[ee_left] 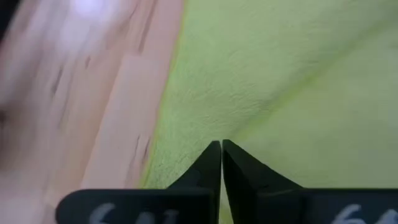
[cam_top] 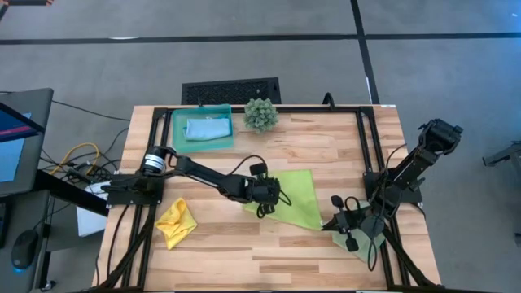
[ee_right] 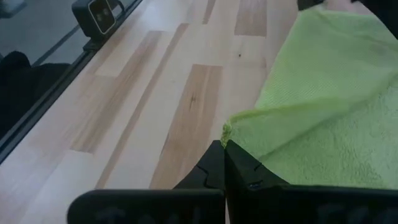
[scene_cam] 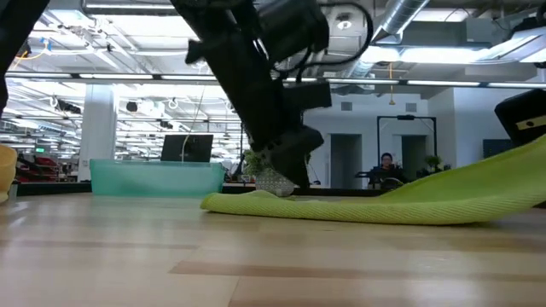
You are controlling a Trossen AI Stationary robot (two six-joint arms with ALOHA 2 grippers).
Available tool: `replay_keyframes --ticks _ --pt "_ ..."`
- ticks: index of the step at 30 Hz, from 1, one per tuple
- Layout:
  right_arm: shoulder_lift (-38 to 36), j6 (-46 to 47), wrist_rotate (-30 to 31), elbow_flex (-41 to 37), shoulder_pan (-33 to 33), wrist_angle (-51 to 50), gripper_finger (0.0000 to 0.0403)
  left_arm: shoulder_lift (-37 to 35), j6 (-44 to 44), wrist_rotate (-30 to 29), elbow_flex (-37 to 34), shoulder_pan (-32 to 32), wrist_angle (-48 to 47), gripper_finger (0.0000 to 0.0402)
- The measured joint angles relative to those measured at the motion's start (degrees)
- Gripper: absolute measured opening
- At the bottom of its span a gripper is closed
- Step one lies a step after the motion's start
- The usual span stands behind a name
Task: Fold microfiber towels
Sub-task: Fold the light green microfiber cloth
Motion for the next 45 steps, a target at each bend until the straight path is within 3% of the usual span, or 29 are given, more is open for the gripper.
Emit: replay_keyframes --ticks 5,13,18,25,30,38,41,45 --pt "0.0 0.0 1.6 0.0 -0.1 2.0 0.0011 -0.3 6.0 -0.9 0.0 -1.9 2.8 0.0004" --pt "0.0 -0.3 4.6 0.0 -4.1 1.7 0.0011 -0.3 11.4 6.0 0.0 -1.1 3.2 0.0" --pt "0.0 7.2 4.9 0.0 -7.2 1.9 0.0011 -0.3 13.8 5.6 0.0 -1.0 5.9 0.0" --pt "0.0 8.6 8.6 0.0 -8.8 2.2 0.0011 -0.5 16.3 13.4 -1.1 -1.4 9.0 0.0" --pt "0.0 9.1 8.9 0.0 -11.8 2.9 0.0011 -3.8 13.4 15.5 -13.8 -1.3 25.6 0.0" --pt "0.0 8.8 8.8 0.0 -15.0 5.1 0.0011 -14.0 8.2 14.5 -38.2 -1.5 66.4 0.0" --pt "0.0 8.7 8.8 0.0 -15.8 5.2 0.0011 -14.9 9.4 13.9 -42.1 -1.0 76.6 0.0" --pt "0.0 8.6 8.8 0.0 -16.4 5.3 0.0011 -14.9 9.6 14.2 -42.1 -0.6 79.7 0.0"
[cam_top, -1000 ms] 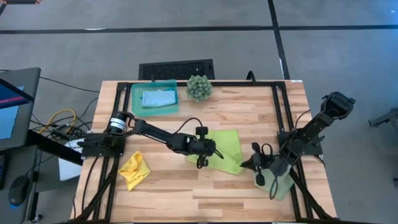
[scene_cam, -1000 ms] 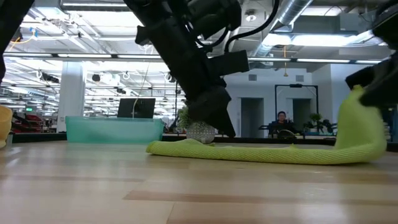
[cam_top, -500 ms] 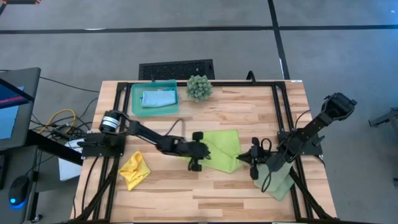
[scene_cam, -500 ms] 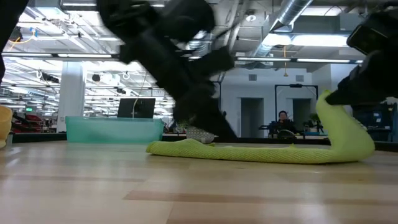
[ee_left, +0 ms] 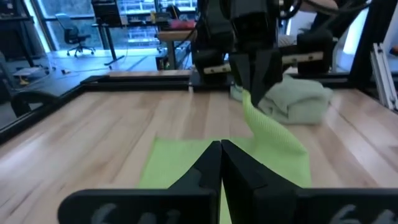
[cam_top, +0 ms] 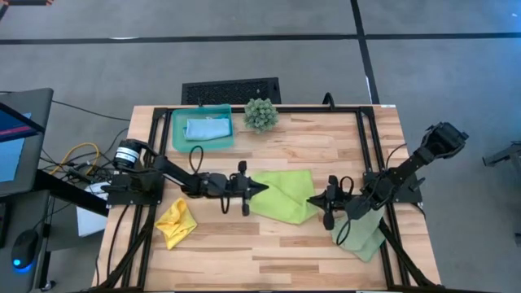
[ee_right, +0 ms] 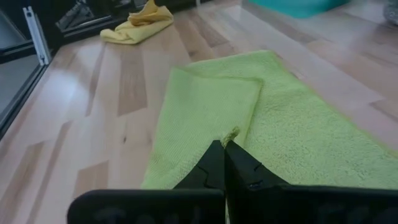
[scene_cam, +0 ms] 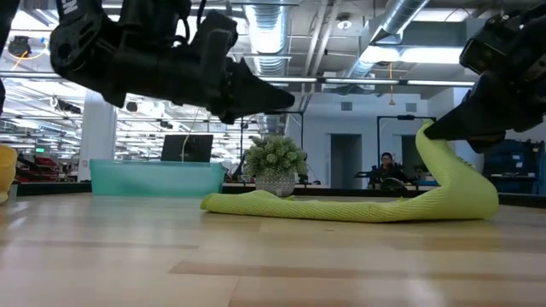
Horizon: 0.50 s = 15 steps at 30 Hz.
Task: Fold microfiber towels
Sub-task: Fold the light green microfiber cloth
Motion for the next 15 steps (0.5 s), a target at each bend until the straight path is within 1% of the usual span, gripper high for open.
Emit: replay_keyframes --ticks 2,4,5,7,8,10,12,14,15 --pt "0.0 -0.6 0.0 0.0 -0.1 -0.2 0.0011 0.1 -0.5 0.2 1.9 -0.1 -2.3 0.0" --pt "0.0 -1.1 0.0 0.0 -0.1 -0.2 0.0011 0.6 -0.7 0.4 4.7 -0.8 -7.6 0.0" --pt "0.0 -1.1 0.0 0.0 -0.1 -0.3 0.0011 0.8 -0.8 -0.2 6.2 -1.1 -11.8 0.0" --pt "0.0 -1.1 0.0 0.0 -0.1 -0.5 0.0011 2.4 -1.5 -3.7 10.4 -1.5 -19.4 0.0" --pt "0.0 -1.3 0.0 0.0 -0.1 -0.7 0.0011 2.7 -2.2 -5.9 11.8 -1.6 -23.8 0.0" --pt "0.0 -1.4 -0.1 0.0 0.1 -0.9 0.0011 3.8 -4.4 -8.1 15.8 -1.2 -33.2 0.0007" --pt "0.0 -1.5 -0.1 0.0 0.3 -1.1 0.0011 4.1 -10.2 -10.5 19.8 -0.2 -46.7 0.0022" --pt "0.0 -1.5 -0.2 0.0 0.5 -1.1 0.0011 4.2 -16.0 -10.8 23.0 1.4 -58.2 0.0045" --pt "0.0 -1.5 -0.2 0.0 0.6 -1.2 0.0011 4.2 -17.6 -10.6 23.8 2.0 -61.0 0.0058"
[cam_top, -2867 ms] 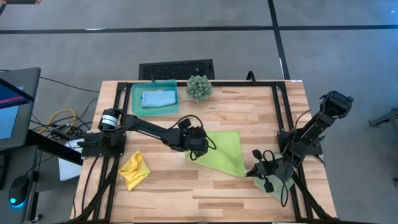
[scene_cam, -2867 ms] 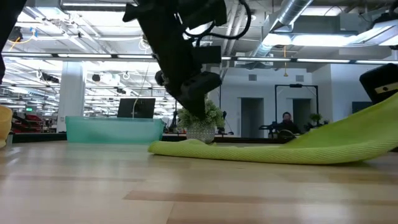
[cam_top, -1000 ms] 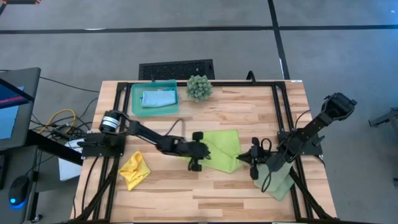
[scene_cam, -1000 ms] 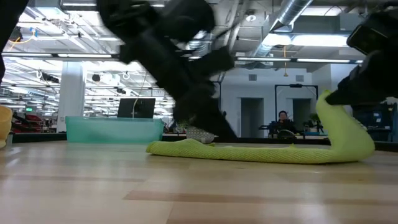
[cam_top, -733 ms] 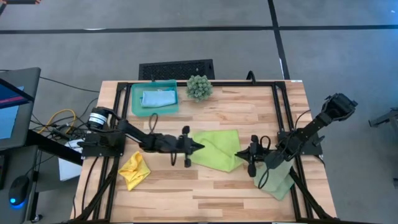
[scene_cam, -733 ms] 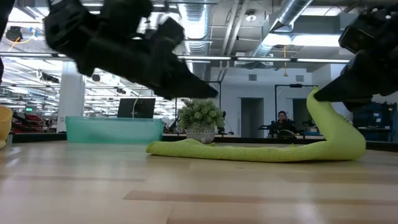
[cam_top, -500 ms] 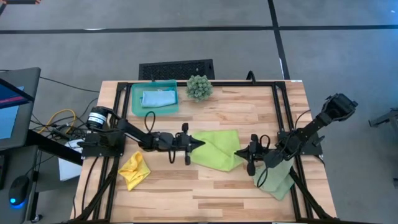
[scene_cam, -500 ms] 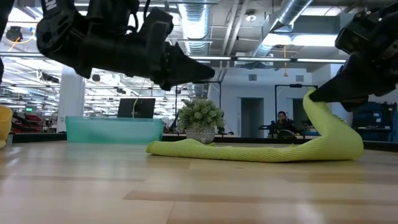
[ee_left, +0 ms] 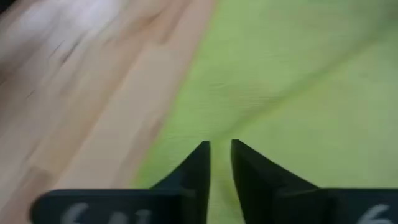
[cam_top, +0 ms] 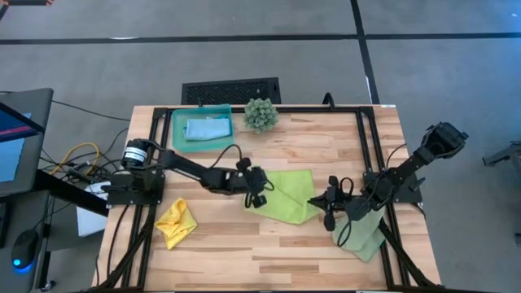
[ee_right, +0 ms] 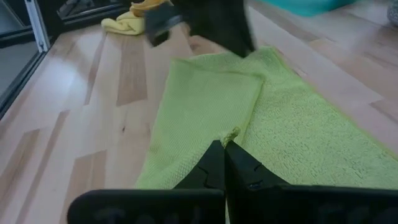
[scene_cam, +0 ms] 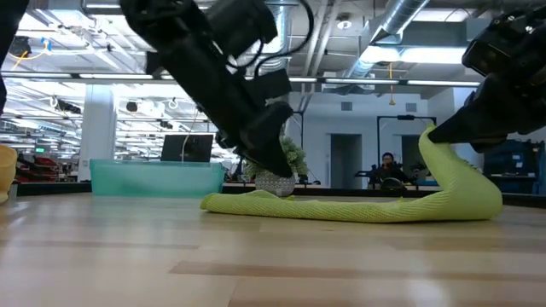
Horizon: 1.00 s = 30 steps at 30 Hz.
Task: Fold microfiber towels
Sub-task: Fold the light green microfiber cloth
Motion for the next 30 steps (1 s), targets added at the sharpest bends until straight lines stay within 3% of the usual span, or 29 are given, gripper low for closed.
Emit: replay_keyframes --ticks 6,11,14,25,30 --pt "0.0 0.0 0.0 0.0 0.4 -0.7 0.0011 0.0 -0.9 2.5 -3.6 1.0 5.6 0.0137" --pt "0.0 0.0 0.0 0.0 0.5 -0.7 0.0011 0.1 3.2 5.4 -9.7 0.9 21.7 0.0165" --pt "0.0 -1.0 0.0 0.0 0.5 -0.8 0.0011 1.1 3.3 7.0 -11.1 0.6 28.3 0.0163" --pt "0.0 -1.1 0.2 0.0 -1.1 -0.4 0.0011 3.7 4.8 7.4 -10.3 0.9 27.0 0.0111" --pt "0.0 -1.1 0.2 0.0 -1.1 -0.3 0.0011 7.0 5.2 -0.5 -8.6 0.9 27.4 0.0086"
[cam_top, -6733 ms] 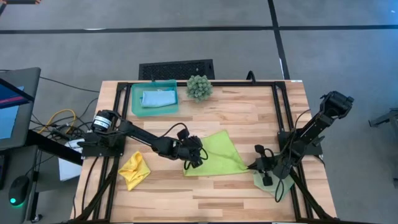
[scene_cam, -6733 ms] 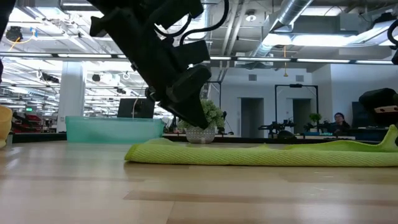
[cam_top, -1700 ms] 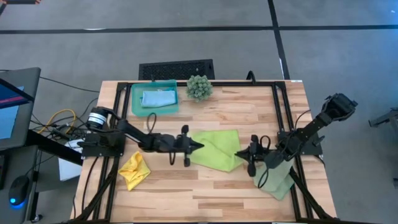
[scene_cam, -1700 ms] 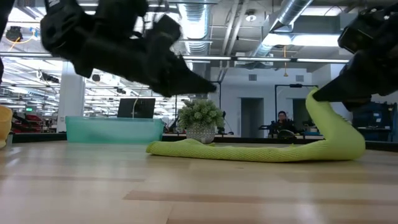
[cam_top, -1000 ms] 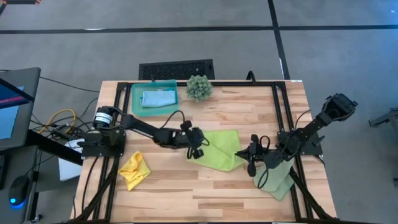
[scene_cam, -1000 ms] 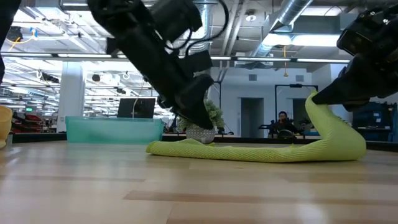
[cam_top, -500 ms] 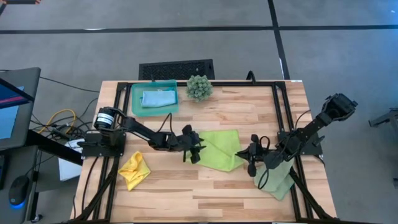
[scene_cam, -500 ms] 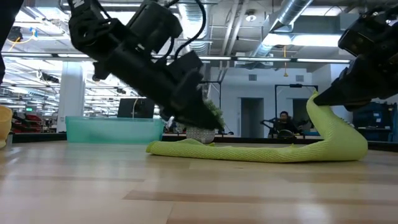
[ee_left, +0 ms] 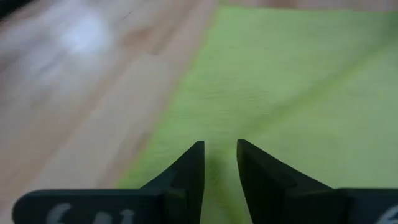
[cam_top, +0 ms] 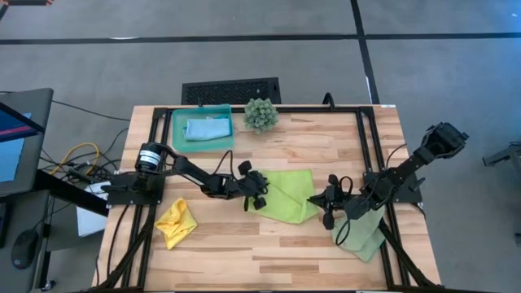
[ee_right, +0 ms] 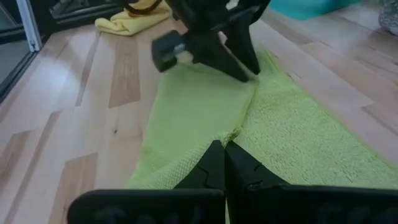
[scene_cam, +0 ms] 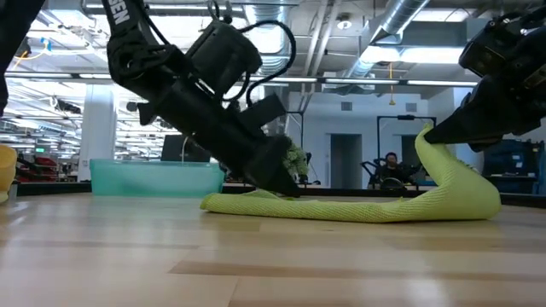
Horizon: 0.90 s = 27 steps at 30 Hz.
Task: Fold microfiber towels
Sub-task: Fold the light green microfiber cloth
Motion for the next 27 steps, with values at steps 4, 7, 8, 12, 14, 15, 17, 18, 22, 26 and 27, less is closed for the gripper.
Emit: replay_keyframes --ticks 4,7,8,12,14,15,17,18,22,26,27 --pt "0.0 0.0 -0.1 0.0 0.2 0.0 0.0011 0.5 0.9 -2.3 0.0 -0.5 1.0 0.0067" --pt "0.0 0.0 -0.1 0.0 0.5 0.0 0.0011 0.4 0.2 -1.9 0.0 -0.5 0.5 0.0058" --pt "0.0 0.0 -0.1 0.0 0.6 0.0 0.0011 0.6 -0.3 -1.7 0.0 -0.5 0.3 0.0055" --pt "0.0 0.1 -0.1 0.0 0.7 0.1 0.0011 2.4 -1.0 0.1 0.1 -0.2 1.3 0.0035" --pt "0.0 0.1 -0.1 0.0 0.6 0.0 0.0011 2.8 0.0 0.3 0.1 -0.4 1.8 0.0016" --pt "0.0 0.1 -0.1 0.0 0.7 0.1 0.0011 2.9 0.8 0.0 0.1 -0.6 1.9 0.0009" --pt "0.0 0.1 -0.1 0.0 0.7 0.0 0.0011 2.7 2.6 -1.9 0.1 -1.4 1.9 0.0005" --pt "0.0 0.1 -0.1 0.0 0.6 0.0 0.0011 2.3 3.8 -2.8 0.1 -1.9 1.7 0.0006" --pt "0.0 0.1 -0.1 0.0 0.7 0.0 0.0011 0.0 7.6 -3.8 0.0 -3.2 1.4 0.0002" --pt "0.0 0.1 -0.1 0.0 0.7 -0.2 0.0011 -1.4 9.3 -7.6 0.0 -4.6 -0.8 0.0001" --pt "0.0 0.1 -0.1 0.0 0.7 -0.2 0.0011 -1.5 10.1 -8.2 0.0 -5.0 -0.5 0.0001"
